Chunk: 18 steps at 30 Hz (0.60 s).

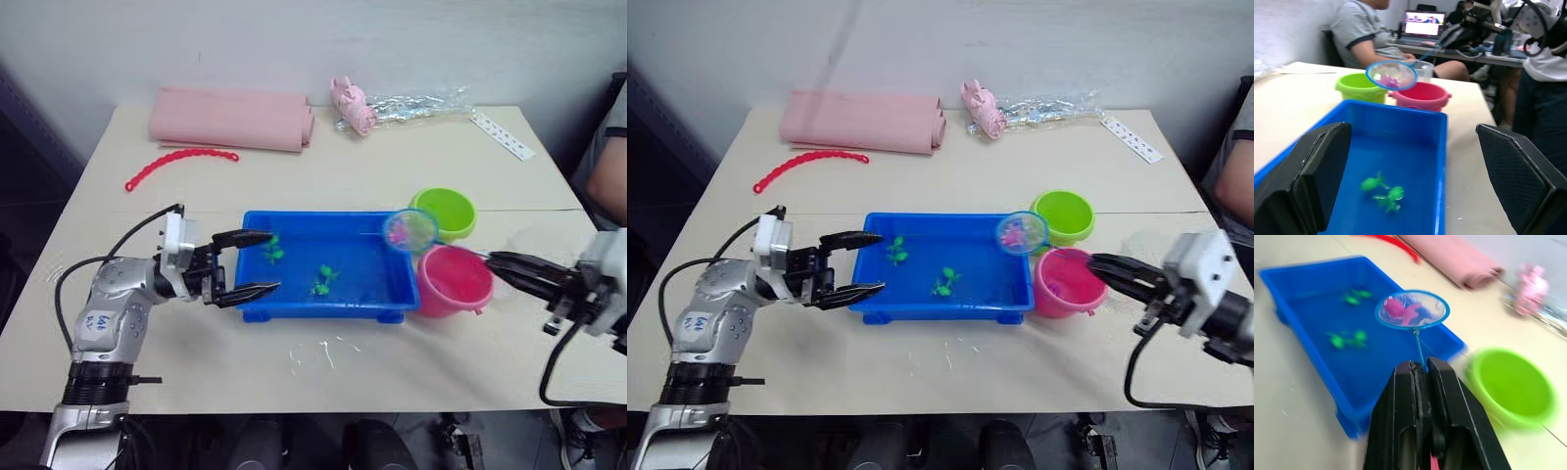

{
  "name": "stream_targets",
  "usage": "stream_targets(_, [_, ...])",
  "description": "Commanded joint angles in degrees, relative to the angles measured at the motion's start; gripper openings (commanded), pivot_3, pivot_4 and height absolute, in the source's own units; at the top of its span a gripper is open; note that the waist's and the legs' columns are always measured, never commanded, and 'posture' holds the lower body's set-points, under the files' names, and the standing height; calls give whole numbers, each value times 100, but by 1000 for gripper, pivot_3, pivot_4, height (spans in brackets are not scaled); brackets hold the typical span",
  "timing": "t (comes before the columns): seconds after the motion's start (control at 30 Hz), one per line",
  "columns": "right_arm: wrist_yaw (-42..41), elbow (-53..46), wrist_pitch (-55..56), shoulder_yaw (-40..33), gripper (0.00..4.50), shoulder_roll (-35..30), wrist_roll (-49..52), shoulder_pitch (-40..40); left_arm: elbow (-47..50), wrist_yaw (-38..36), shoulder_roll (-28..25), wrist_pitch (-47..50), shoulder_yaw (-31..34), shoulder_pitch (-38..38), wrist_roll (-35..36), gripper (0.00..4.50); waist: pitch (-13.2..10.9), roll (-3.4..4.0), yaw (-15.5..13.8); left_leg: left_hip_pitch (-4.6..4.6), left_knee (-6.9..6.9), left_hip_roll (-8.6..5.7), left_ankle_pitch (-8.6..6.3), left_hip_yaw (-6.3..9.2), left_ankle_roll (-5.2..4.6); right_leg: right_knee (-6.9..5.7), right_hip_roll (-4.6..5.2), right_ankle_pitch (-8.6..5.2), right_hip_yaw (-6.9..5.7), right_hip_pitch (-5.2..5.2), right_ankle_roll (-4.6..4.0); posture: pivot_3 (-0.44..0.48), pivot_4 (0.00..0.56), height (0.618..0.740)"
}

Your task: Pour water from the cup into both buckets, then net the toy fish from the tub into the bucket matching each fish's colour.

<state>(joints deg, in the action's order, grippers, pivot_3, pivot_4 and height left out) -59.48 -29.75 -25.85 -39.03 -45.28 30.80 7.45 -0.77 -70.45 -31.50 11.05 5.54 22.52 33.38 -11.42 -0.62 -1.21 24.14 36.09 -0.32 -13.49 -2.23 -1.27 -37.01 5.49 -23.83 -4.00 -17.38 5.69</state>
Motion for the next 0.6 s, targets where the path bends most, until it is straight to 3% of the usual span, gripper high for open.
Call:
stream_targets(0.03, [21, -379, 214, -854, 0, 75, -34, 662, -256, -156, 148, -239, -129, 156, -95, 4467, 0, 0, -15, -1, 0, 0, 0, 0, 1, -1, -2, 0, 1, 0, 0, 0, 150, 740])
stream_targets(0.27, [-153, 35, 2199, -1164, 0, 400, -1217, 1740, -675, -417, 377, -426, -362, 468, -224, 4467, 0, 0, -14, -4, -2, 0, 2, -7, 0, -1, -6, 0, 8, 0, 0, 0, 150, 740])
stream_targets(0.6, [676, 635, 4720, -957, 0, 520, -2838, 2051, -740, -435, 469, -472, -423, 540, -286, 4467, 1, 2, -3, -9, -2, 1, 5, -7, 5, -6, -6, 0, 12, -1, 1, 0, 150, 740])
